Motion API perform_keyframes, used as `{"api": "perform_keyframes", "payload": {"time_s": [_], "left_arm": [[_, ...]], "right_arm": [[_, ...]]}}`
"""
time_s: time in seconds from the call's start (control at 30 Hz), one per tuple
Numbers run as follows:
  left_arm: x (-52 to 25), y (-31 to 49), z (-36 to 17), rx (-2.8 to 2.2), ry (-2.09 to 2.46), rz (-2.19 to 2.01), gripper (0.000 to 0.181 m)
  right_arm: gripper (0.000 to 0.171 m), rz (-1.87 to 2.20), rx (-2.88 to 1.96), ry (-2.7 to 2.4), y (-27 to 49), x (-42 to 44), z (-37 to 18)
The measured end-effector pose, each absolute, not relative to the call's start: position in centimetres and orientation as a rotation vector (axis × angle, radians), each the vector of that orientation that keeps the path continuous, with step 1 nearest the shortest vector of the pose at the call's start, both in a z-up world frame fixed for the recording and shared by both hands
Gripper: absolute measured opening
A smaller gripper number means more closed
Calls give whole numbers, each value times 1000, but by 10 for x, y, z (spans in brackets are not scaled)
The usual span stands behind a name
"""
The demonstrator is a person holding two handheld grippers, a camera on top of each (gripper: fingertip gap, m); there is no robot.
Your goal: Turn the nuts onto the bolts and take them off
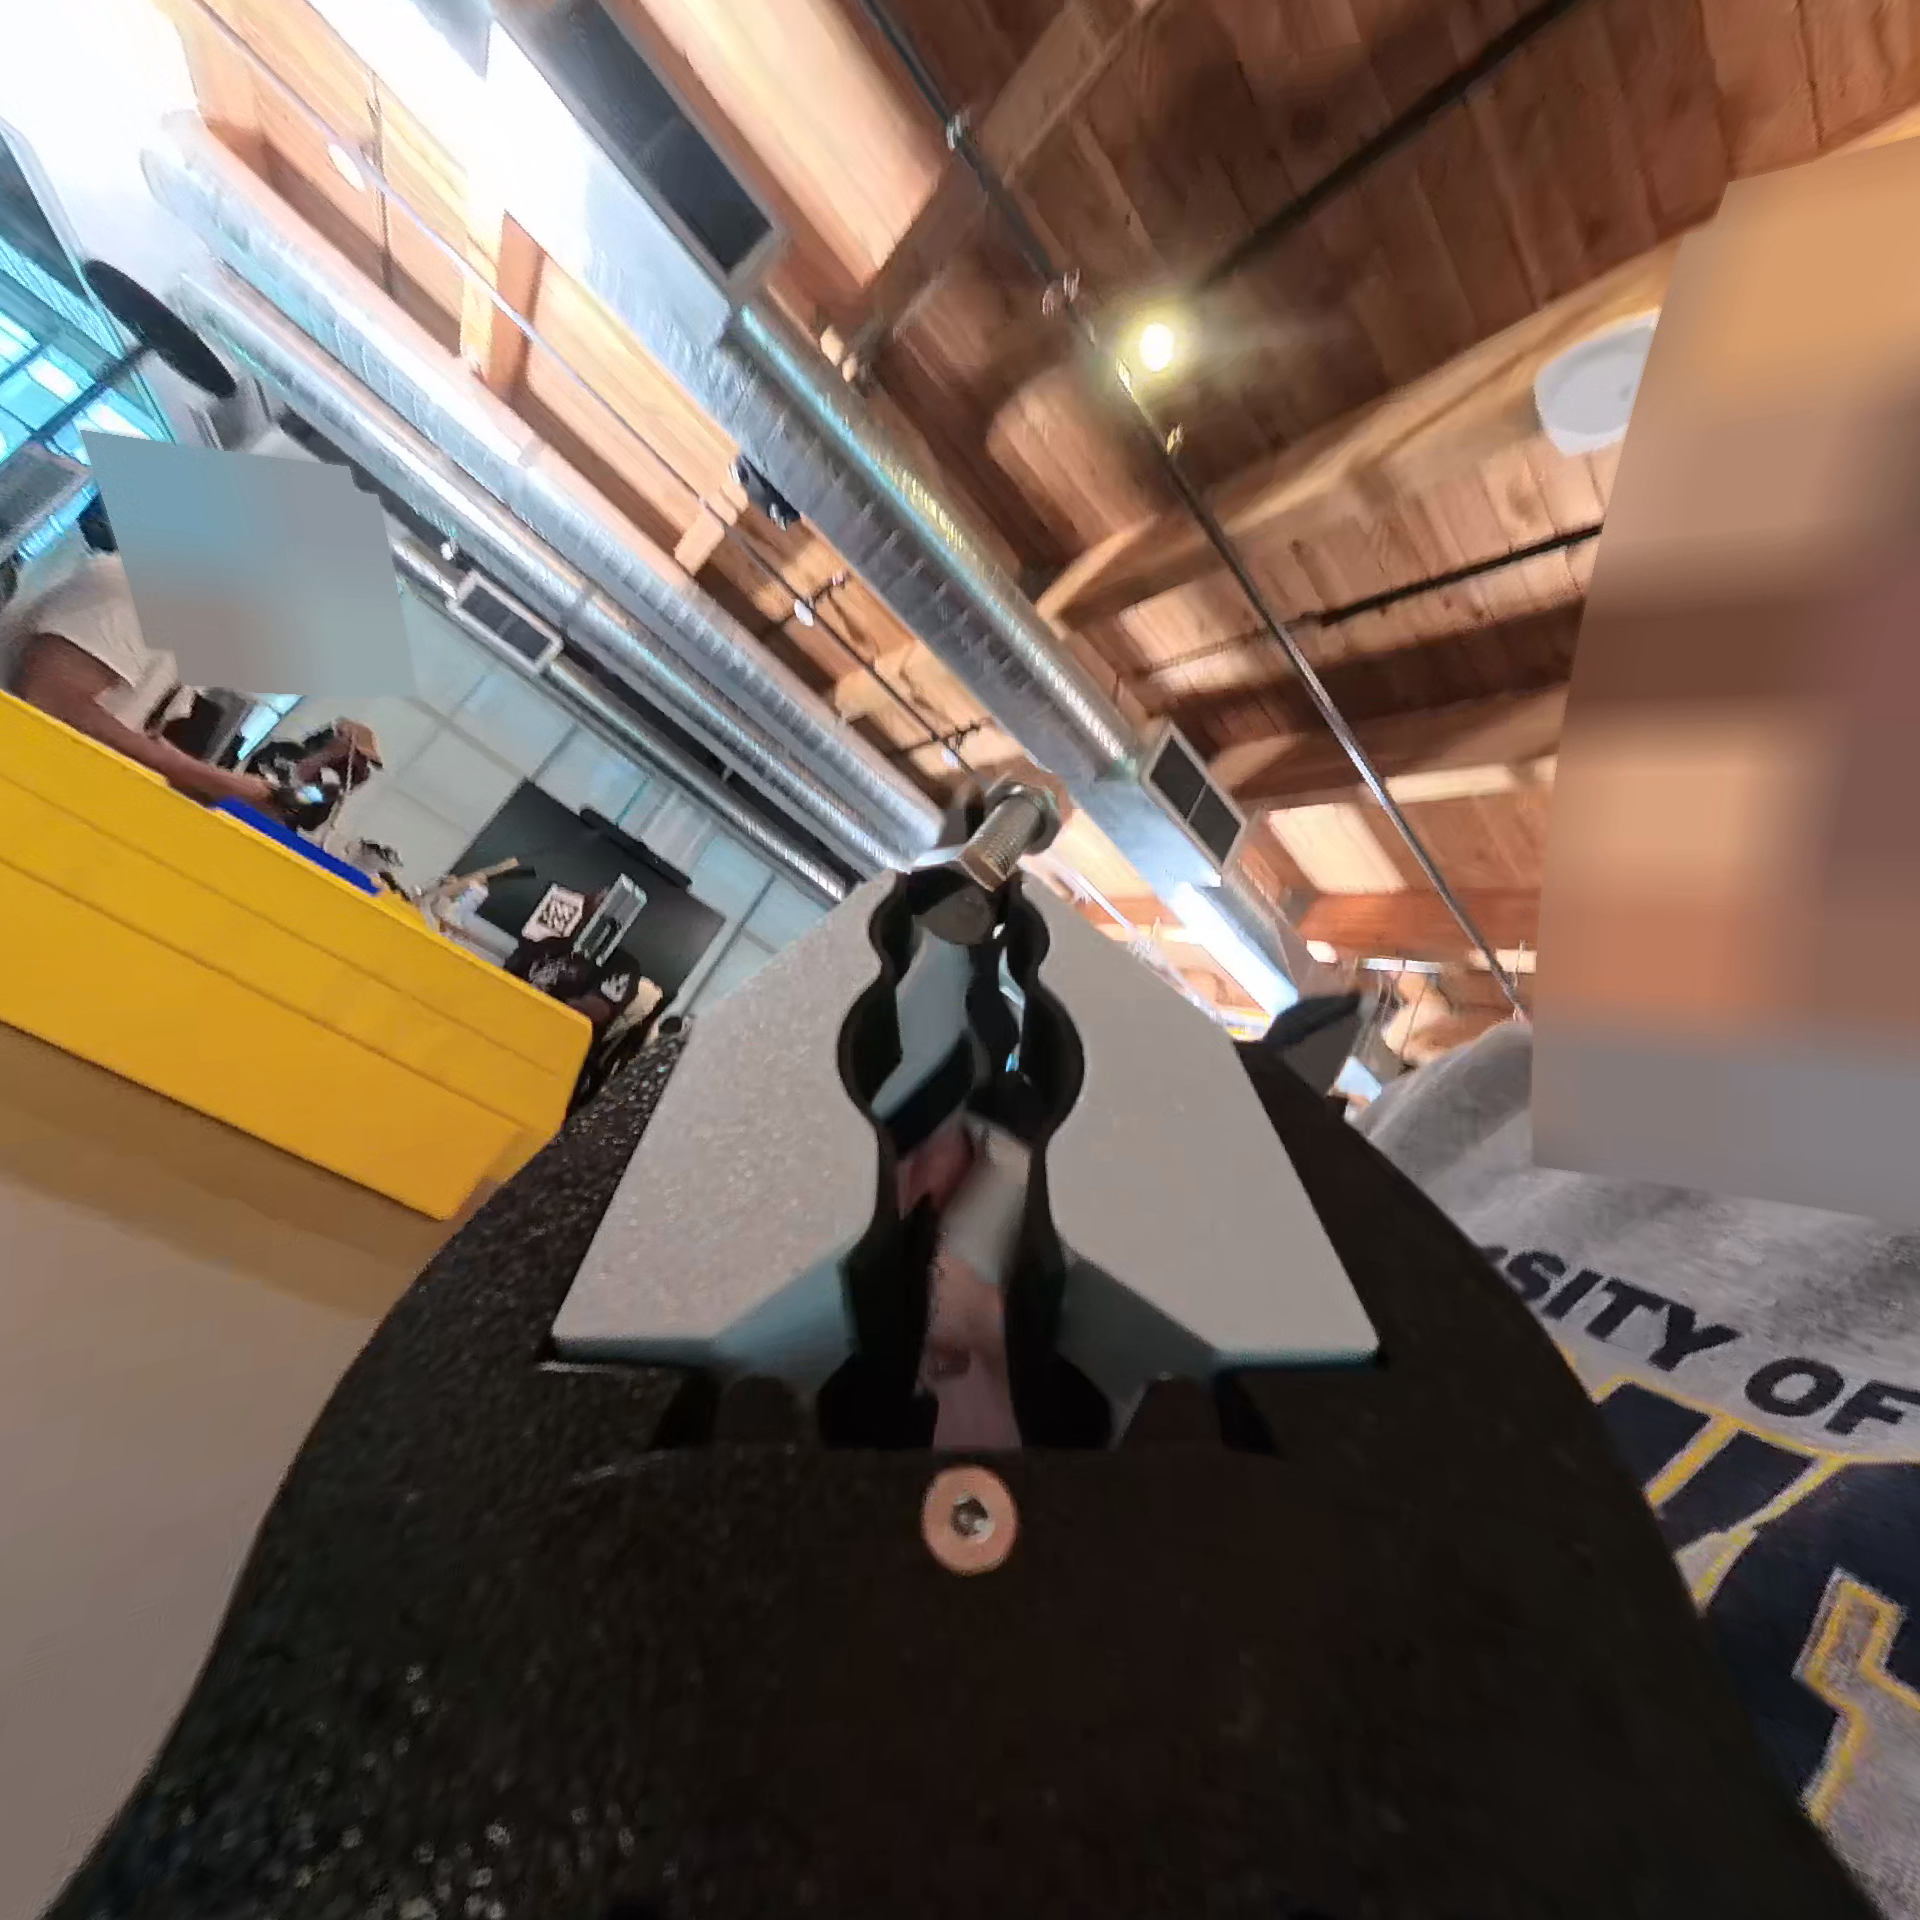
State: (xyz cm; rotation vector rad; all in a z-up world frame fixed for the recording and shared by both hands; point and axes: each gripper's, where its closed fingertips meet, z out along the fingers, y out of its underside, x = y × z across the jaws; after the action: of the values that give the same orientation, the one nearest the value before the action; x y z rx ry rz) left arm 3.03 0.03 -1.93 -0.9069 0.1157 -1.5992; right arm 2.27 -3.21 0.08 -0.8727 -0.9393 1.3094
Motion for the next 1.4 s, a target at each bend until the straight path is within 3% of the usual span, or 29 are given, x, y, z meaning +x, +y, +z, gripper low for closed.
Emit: {"api": "perform_keyframes", "payload": {"time_s": [0.93,1.1,1.4], "left_arm": [[43,0,-25,-946,136,-1713,13],[35,6,-27,-948,86,-1710,14],[58,-1,-30,-988,156,-1799,14]], "right_arm": [[86,1331,-866,-886,-30,21,1],[78,1324,-878,-870,-26,32,-10],[84,1315,-842,-907,-27,20,1]]}}
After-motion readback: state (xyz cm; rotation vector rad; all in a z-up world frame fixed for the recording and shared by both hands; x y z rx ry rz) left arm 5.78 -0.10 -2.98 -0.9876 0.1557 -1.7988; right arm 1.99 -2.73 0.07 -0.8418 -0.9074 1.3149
